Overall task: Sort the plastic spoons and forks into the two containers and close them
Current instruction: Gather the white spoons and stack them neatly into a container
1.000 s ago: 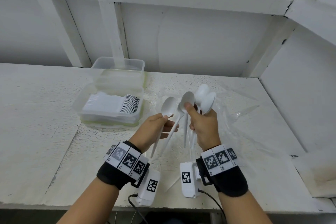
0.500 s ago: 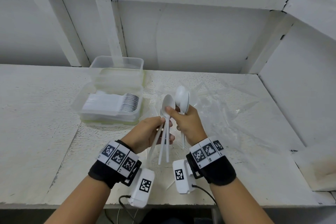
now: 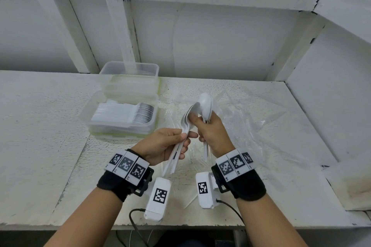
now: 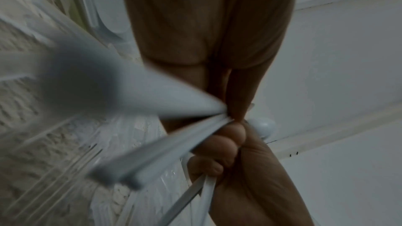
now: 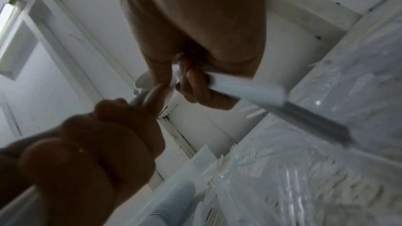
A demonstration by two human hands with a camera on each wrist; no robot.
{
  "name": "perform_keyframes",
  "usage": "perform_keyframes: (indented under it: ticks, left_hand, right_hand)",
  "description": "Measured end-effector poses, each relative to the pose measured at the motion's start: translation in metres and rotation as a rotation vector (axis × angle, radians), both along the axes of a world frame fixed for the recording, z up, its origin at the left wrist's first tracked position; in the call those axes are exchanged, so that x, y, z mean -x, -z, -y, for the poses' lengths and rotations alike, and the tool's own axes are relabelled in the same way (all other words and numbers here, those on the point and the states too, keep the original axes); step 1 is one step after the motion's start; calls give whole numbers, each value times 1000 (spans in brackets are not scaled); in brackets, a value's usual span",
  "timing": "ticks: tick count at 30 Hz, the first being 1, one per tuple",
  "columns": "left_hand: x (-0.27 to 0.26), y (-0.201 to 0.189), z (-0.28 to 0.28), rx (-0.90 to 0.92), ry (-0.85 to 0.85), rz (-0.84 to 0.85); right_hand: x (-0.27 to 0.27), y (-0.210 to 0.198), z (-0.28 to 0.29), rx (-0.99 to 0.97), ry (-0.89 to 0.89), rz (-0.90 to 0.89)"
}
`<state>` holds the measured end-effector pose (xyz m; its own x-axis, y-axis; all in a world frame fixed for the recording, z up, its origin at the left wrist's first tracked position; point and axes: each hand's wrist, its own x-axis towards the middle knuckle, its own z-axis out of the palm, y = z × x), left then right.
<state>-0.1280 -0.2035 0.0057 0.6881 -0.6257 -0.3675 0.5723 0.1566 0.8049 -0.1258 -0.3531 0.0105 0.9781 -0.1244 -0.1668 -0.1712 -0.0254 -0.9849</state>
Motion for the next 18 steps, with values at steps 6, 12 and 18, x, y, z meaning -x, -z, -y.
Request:
perform_keyframes:
  ticks: [6,12,18]
  left_hand:
    - [3,3,10,10,-297,14]
    - [5,7,19,-33,-435,58]
    - [7,5,22,-61,-378,95]
  right_hand:
    - [4,-1,5,42,36,31]
    - [14,10,-1,261,76,207]
    - [12,9,-13,248,19,219]
